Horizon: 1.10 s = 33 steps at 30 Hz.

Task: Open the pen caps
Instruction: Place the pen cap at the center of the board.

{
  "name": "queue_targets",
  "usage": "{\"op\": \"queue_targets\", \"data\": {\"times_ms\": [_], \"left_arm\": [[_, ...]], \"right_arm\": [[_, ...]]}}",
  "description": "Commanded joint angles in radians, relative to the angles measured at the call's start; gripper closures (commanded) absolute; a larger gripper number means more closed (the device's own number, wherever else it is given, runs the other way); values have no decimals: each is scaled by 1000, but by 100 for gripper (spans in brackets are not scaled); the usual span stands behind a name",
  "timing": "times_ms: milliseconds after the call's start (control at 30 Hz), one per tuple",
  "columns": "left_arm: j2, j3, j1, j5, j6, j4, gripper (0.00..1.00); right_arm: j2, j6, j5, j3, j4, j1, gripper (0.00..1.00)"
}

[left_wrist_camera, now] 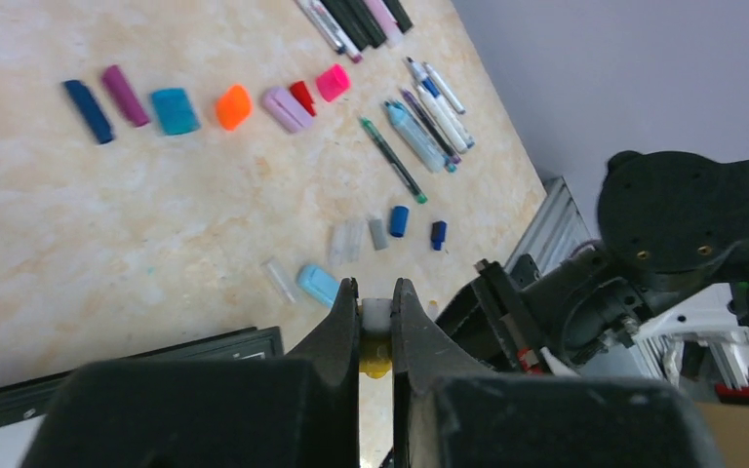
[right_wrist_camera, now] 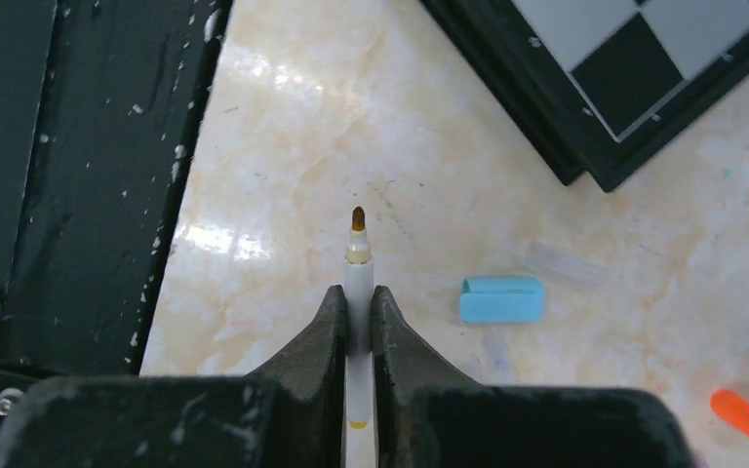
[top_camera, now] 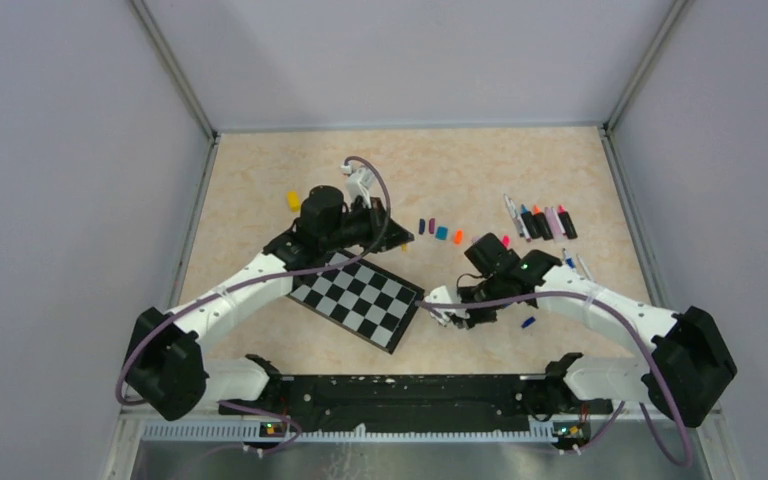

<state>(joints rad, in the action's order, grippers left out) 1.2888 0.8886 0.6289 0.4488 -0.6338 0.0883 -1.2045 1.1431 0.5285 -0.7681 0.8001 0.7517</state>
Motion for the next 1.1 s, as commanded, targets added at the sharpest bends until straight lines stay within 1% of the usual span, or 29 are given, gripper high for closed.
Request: {"op": "queue_targets", "data": {"times_ms": [0, 33, 100, 167, 267, 333, 367, 433, 500, 600, 700, 833, 933, 1067], "left_arm": [[-70, 21, -63, -73, 3, -73, 100], [-72, 18, -80, -75, 5, -74, 100], [-59, 23, -122, -68, 25, -76, 100], [-21, 53, -169, -69, 60, -101, 100], [72, 123, -247, -64, 94, -155, 100], [139, 167, -299, -59, 90, -175, 100], [171, 189, -320, -52, 89, -177, 100], [234, 224, -355, -44, 96, -177, 100], [297, 265, -378, -40, 112, -180, 100], [414, 342, -405, -33, 144, -189, 100], [529, 430, -422, -13, 170, -206, 100], [665, 559, -432, 7, 210, -271, 100], [730, 597, -433, 16, 207, -273, 100], [781, 606, -432, 4, 208, -271, 100]], "right_arm": [[49, -214, 129, -46, -79, -115, 96], [61, -240, 189, -49, -82, -172, 96], [74, -308, 250, -65, -100, -283, 96], [69, -402, 250, -86, -157, -324, 96], [6, -621, 190, -151, -330, -328, 98], [-75, -776, 166, -221, -422, -328, 99], [-147, -846, 173, -264, -454, -327, 100], [-264, -984, 184, -372, -488, -316, 100], [-381, -1074, 156, -498, -492, -290, 100], [-522, -1189, 19, -646, -510, -233, 100], [-635, -1280, -66, -754, -542, -180, 100], [-765, -1360, -83, -875, -547, -170, 100], [-836, -1382, -76, -929, -543, -168, 100], [-866, -1407, -74, -930, -557, -166, 100]]}}
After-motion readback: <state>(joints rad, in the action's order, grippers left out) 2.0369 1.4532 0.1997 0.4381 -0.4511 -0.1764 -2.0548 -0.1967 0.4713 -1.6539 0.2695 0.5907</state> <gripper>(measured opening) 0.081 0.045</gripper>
